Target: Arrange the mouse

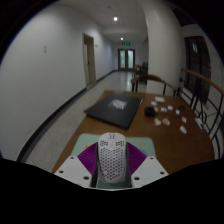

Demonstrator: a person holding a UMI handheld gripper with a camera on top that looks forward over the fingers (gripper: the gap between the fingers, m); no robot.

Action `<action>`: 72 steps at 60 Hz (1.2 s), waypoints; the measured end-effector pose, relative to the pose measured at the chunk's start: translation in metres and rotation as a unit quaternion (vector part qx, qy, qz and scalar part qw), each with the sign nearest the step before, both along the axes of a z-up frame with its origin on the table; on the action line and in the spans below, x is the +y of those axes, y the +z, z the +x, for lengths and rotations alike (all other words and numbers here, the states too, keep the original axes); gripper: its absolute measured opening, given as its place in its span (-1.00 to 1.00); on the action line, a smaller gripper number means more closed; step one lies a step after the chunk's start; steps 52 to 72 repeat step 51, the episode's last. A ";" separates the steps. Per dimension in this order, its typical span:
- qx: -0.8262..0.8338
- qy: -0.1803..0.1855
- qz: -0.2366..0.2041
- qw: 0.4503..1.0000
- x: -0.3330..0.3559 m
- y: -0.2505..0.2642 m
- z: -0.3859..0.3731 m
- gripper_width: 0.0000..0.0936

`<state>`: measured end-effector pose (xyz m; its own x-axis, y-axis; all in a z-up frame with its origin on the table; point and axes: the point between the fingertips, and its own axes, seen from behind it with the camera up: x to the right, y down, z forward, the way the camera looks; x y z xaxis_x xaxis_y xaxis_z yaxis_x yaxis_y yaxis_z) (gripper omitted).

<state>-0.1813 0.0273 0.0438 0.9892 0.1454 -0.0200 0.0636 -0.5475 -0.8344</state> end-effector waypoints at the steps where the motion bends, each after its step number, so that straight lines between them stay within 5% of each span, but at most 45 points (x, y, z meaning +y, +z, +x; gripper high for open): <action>1: -0.002 -0.002 -0.011 1.000 -0.001 -0.010 -0.001 -0.17; 13: -0.020 -0.027 -0.049 0.998 -0.005 -0.057 0.011 -0.16; 19: -0.015 -0.024 -0.050 0.998 -0.003 -0.059 0.011 0.00; 36: -0.018 0.092 -0.047 0.995 -0.050 -0.019 0.026 0.71; 51: 0.017 0.117 0.000 0.993 -0.124 0.040 0.122 0.76; 72: 0.017 0.117 0.000 0.993 -0.124 0.040 0.122 0.76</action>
